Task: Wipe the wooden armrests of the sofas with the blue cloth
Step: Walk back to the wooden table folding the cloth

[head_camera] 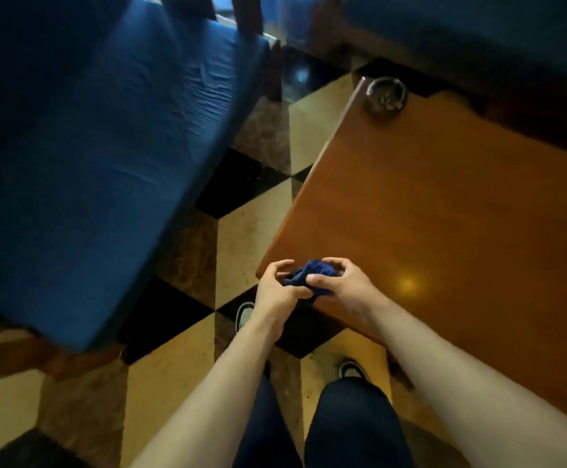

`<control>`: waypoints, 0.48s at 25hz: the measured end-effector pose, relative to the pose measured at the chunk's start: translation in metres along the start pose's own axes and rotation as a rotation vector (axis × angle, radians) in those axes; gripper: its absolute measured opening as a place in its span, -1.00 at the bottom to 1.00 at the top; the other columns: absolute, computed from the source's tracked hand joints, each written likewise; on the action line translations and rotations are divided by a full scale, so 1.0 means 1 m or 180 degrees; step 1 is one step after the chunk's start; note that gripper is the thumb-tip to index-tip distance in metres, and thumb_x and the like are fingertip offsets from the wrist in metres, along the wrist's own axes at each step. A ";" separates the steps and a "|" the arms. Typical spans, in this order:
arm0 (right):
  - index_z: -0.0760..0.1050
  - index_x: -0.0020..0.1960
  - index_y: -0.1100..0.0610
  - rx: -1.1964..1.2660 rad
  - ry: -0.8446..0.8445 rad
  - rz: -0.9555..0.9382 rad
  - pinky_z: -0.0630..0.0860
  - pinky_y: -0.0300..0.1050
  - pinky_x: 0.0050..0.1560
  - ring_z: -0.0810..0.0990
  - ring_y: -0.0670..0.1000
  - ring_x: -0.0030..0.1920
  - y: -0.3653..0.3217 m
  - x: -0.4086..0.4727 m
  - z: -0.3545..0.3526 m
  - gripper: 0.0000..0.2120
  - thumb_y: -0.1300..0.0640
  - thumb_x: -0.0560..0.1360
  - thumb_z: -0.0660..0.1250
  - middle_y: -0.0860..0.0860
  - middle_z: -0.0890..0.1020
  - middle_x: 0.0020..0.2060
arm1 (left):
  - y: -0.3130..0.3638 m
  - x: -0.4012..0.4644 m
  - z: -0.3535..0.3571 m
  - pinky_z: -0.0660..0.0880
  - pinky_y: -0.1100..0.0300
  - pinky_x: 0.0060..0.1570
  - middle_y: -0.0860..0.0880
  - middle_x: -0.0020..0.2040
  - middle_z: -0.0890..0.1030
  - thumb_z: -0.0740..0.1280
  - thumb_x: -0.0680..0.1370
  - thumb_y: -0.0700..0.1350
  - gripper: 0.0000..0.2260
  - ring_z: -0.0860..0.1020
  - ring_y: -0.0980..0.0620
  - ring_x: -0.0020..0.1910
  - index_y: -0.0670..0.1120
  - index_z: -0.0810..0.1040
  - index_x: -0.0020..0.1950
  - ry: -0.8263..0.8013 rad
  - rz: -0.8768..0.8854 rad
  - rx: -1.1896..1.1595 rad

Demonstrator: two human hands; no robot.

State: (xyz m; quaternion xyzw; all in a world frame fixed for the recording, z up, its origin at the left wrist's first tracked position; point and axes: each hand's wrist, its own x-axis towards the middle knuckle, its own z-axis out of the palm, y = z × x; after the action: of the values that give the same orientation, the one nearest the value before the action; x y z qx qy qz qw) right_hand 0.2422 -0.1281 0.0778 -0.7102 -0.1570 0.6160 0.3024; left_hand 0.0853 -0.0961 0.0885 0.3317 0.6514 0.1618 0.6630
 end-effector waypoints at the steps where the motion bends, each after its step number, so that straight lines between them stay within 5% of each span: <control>1: 0.48 0.28 0.12 0.0056 0.0205 -0.0017 0.59 0.19 0.25 0.66 0.11 0.15 0.006 0.022 0.007 -0.40 0.21 0.31 0.65 0.16 0.64 0.19 | 0.002 0.026 -0.004 0.65 0.20 -0.22 -0.08 0.14 0.61 0.51 0.29 -0.38 -0.44 0.67 -0.06 0.02 0.04 0.54 0.19 -0.0161 0.0037 0.0143; 5: 0.55 0.12 -0.05 0.0324 0.0930 0.0171 0.62 0.08 0.19 0.66 0.03 0.10 0.044 0.107 0.045 -0.47 0.17 0.23 0.67 0.03 0.67 0.07 | -0.016 0.137 -0.020 0.55 0.37 -0.32 -0.04 0.08 0.62 0.48 0.37 -0.30 -0.57 0.63 0.10 -0.07 -0.02 0.54 0.19 -0.0374 0.0028 0.0644; 9: 0.52 0.11 -0.08 0.0385 0.1516 0.0010 0.60 -0.17 0.05 0.62 0.03 0.09 0.069 0.125 0.070 -0.43 0.32 0.22 0.57 -0.04 0.64 0.03 | -0.047 0.181 -0.030 0.55 0.16 0.10 -0.03 0.12 0.64 0.50 0.35 -0.15 -0.57 0.60 0.01 0.10 -0.05 0.56 0.21 -0.0815 0.1031 0.2229; 12: 0.46 0.22 -0.12 0.0059 0.1669 -0.0167 0.54 -0.02 0.28 0.52 0.05 0.26 0.077 0.110 0.082 -0.36 0.33 0.26 0.52 0.00 0.56 0.19 | -0.057 0.175 -0.037 0.47 0.05 0.29 -0.07 0.20 0.55 0.47 0.38 -0.11 -0.48 0.51 -0.07 0.23 -0.06 0.49 0.33 -0.0981 0.1508 0.2724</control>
State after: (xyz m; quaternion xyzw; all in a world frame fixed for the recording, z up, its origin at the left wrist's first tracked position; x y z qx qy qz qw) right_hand 0.1725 -0.1022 -0.0603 -0.8384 -0.0860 0.4043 0.3552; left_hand 0.0541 -0.0156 -0.0783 0.7318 0.4610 -0.0243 0.5013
